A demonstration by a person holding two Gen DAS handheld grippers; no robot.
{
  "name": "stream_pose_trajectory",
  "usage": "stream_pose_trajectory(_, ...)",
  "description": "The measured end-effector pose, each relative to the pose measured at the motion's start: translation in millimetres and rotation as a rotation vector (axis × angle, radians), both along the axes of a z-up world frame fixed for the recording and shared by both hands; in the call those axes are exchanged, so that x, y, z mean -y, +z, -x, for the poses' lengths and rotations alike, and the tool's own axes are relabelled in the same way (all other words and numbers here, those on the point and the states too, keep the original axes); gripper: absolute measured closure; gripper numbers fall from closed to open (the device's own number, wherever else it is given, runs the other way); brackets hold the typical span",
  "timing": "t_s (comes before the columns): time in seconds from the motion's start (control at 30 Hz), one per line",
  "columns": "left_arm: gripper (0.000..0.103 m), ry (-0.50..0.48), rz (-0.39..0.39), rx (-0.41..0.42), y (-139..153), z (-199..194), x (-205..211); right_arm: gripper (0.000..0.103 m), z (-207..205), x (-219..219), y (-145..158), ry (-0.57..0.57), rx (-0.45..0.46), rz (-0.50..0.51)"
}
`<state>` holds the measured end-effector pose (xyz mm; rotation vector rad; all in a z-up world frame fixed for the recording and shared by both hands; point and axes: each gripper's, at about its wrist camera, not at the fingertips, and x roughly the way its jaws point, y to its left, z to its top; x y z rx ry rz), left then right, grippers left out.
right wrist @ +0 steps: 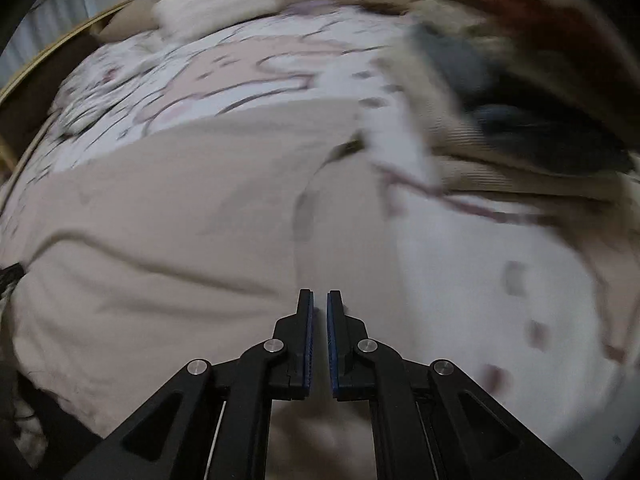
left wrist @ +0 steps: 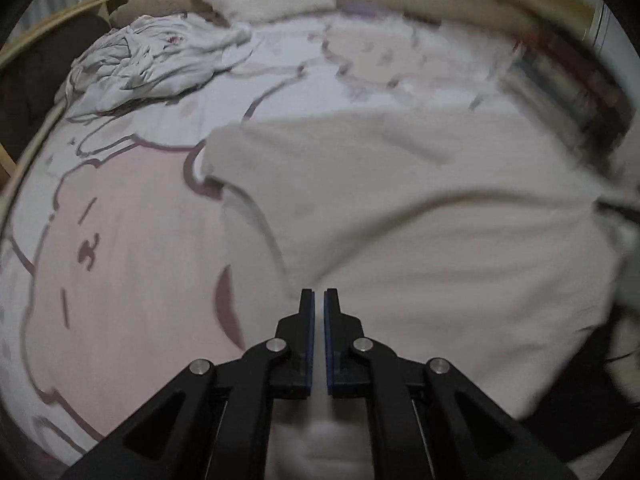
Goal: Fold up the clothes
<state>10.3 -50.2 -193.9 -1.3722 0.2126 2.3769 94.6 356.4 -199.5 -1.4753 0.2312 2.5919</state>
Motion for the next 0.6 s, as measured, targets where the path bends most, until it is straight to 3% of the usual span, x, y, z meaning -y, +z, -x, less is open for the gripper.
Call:
stream_pose_trajectory(0.1, 0.097, -0.077, -0.095, -0.023, 15, -18, -20, 0.099, -7, 37, 16, 0.143, -0.065, 0.038)
stream_pose_trajectory(0.17, 0.087, -0.16, -0.118, -0.031, 17, -30, -43, 0.099, -6, 68, 18, 0.259, -0.085, 0.053)
stream_pose_trajectory(0.3, 0.085, -0.294, 0.009, 0.022, -15, -54, -69, 0.099, 0, 116, -5, 0.4, -0.02, -0.017)
stream_pose_trajectory(0.4, 0.085, -0.293, 0.04, 0.043, -33, -70, -53, 0.099, -12, 102, -26, 0.367, 0.05, -0.006)
stream_pose_trajectory(0.6, 0.085, -0.257, 0.02, 0.08, -32, -81, -26, 0.099, -45, 33, -27, 0.185, 0.054, 0.182)
